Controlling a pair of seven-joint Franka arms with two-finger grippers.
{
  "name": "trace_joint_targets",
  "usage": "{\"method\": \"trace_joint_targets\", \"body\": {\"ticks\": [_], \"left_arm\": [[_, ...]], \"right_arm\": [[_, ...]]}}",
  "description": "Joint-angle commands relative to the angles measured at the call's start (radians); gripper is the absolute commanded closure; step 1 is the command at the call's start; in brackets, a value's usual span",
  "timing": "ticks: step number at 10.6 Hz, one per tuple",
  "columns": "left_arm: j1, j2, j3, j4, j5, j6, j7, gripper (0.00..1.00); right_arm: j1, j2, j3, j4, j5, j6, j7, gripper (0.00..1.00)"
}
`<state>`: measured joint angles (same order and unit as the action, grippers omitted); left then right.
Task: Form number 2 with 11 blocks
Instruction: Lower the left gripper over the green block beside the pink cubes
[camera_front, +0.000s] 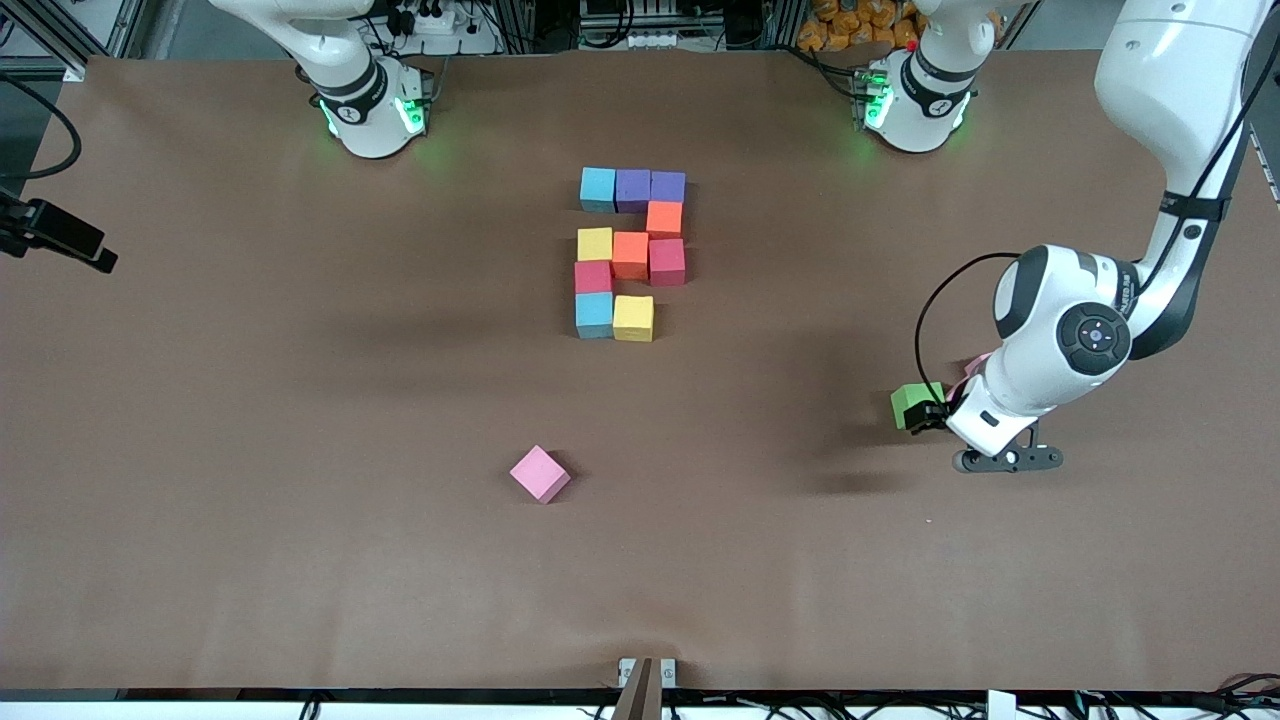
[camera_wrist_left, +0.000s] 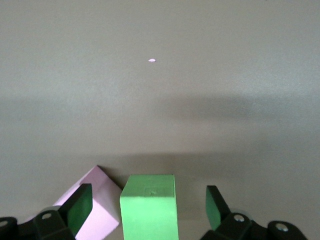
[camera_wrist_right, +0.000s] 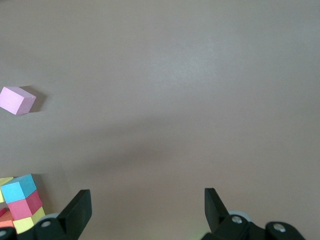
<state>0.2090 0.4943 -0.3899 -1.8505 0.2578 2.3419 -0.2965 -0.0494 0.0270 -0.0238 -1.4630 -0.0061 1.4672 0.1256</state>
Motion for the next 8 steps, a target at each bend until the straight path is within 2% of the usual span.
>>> {"method": "trace_joint_targets", "body": {"ticks": [1,3,8], "left_arm": [[0.004,0.036,-0.009,0.004,0.075,0.055,0.023,0.00],[0.010,0.075,-0.009,0.002,0.110,0.109,0.025,0.00],[0.039,0.107,-0.012,-0.015,0.117,0.119,0.037,0.00]], "right_arm": [[-0.012,-0.018,0.007,0.024,-0.015,-0.016,0.005,0.00],[-0.012,-0.019,0.005,0.030,-0.017,-0.016,-0.004,0.00],[-0.007,-0.018,0.001,0.038,-0.025,-0.018,-0.027,0.00]]}}
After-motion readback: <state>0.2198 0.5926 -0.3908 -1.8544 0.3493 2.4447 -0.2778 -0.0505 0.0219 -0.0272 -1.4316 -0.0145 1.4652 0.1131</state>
